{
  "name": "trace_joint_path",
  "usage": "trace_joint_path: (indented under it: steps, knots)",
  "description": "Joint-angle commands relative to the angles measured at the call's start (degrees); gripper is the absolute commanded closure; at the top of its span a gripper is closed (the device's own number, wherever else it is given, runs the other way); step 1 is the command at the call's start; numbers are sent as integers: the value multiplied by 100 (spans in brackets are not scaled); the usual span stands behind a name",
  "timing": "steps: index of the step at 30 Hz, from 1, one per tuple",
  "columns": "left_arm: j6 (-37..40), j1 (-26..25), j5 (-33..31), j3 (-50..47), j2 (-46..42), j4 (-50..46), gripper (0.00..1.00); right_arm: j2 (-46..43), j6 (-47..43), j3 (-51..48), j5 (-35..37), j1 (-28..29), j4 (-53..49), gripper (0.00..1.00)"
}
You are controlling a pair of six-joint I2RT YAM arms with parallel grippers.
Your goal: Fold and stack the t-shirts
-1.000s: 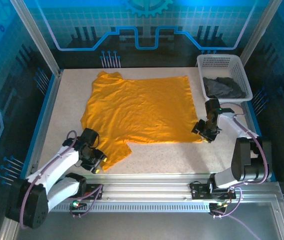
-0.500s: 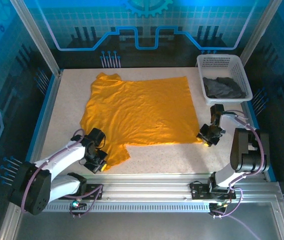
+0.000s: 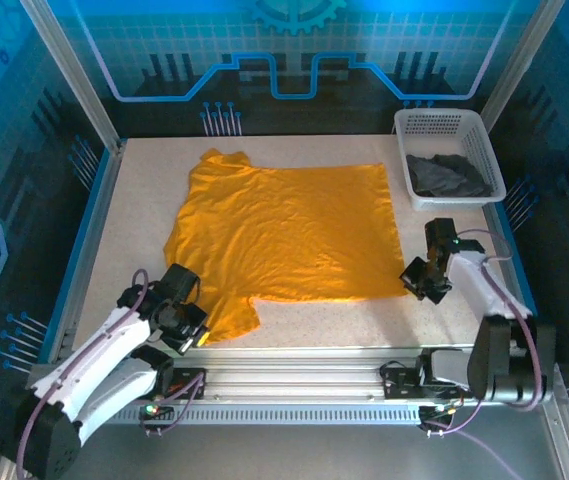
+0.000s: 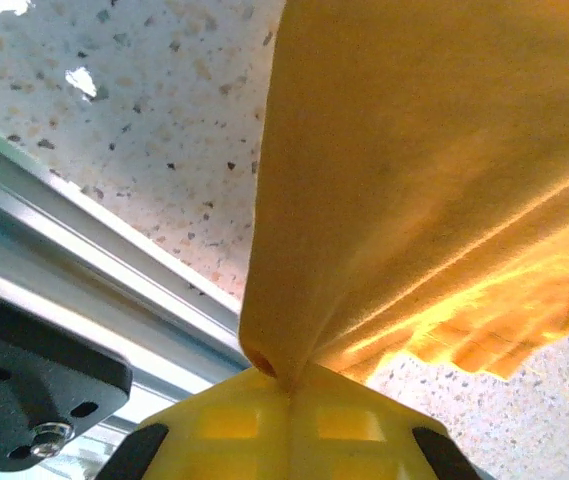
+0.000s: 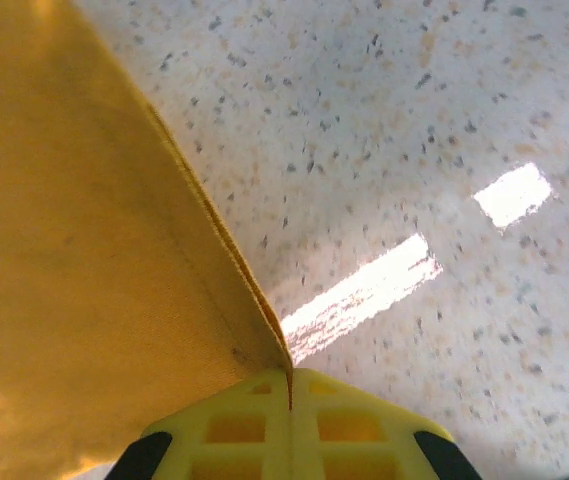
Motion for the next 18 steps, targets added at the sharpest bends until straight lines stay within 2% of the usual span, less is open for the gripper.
trace_joint_path:
  steps: [1, 5, 10, 15, 18]
  knots:
    - [96, -45, -67, 460, -77, -186, 100, -80, 203, -17, 115, 168, -376, 100]
    - [295, 21, -355, 1261, 657, 590, 100, 420, 82, 482, 7, 226, -298, 100]
    - [754, 603, -320, 2591, 1945, 1447, 100, 1130, -44, 1522, 21, 206, -438, 100]
    - [1539, 1076, -289, 3889, 3194, 1462, 100, 1951, 53, 2309, -190, 70, -445, 100]
    - [1811, 1341, -302, 4214, 3640, 1551, 100, 2325, 130, 2764, -140, 69, -443, 100]
